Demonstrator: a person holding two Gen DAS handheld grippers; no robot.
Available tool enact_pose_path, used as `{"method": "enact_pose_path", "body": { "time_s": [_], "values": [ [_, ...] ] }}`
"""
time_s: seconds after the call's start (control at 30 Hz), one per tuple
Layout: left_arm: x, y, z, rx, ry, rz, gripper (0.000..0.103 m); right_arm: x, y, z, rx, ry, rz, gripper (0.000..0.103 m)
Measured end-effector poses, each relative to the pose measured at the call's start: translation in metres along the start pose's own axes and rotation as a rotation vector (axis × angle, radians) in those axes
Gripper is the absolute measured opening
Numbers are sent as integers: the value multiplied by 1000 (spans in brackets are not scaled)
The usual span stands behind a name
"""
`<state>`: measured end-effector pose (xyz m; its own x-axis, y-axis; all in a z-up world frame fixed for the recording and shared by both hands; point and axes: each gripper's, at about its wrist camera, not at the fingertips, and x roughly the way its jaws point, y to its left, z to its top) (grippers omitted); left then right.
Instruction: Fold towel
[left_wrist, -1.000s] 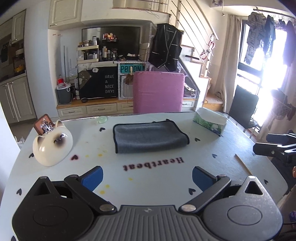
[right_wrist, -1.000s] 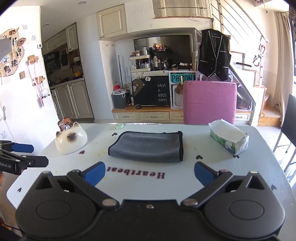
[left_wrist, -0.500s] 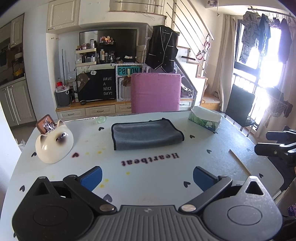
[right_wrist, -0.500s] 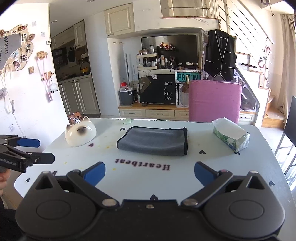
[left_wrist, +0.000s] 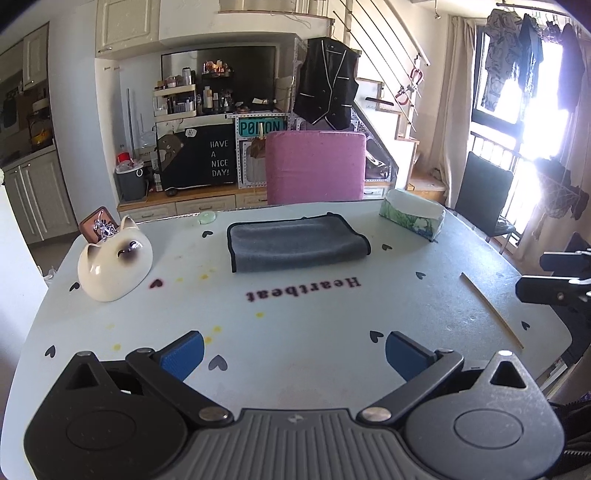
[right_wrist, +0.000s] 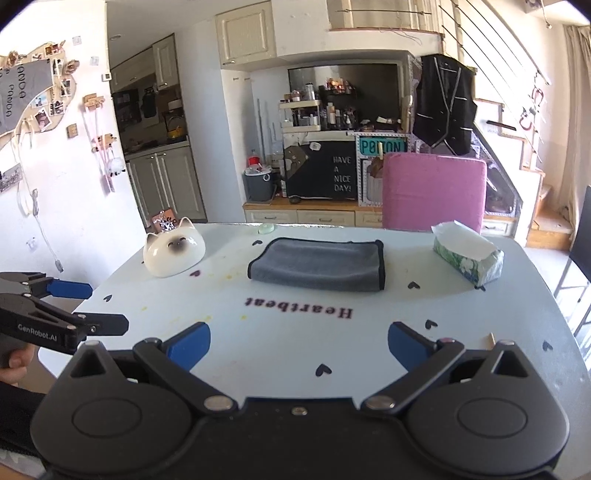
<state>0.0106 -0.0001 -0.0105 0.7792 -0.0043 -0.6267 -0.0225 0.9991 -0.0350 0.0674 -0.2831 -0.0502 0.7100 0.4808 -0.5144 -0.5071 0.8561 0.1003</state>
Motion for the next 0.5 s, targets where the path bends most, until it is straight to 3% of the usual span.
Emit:
{"method": "enact_pose_path", "body": {
  "time_s": [0.27,0.5],
  "values": [
    [-7,-8,-3,-11,-19,-26,103,-5,3,-6,40,20,-77,102],
    [-11,-7,-5,-31,-20,-3,103,-5,4,-9,29,35,-91,102]
  ]
}}
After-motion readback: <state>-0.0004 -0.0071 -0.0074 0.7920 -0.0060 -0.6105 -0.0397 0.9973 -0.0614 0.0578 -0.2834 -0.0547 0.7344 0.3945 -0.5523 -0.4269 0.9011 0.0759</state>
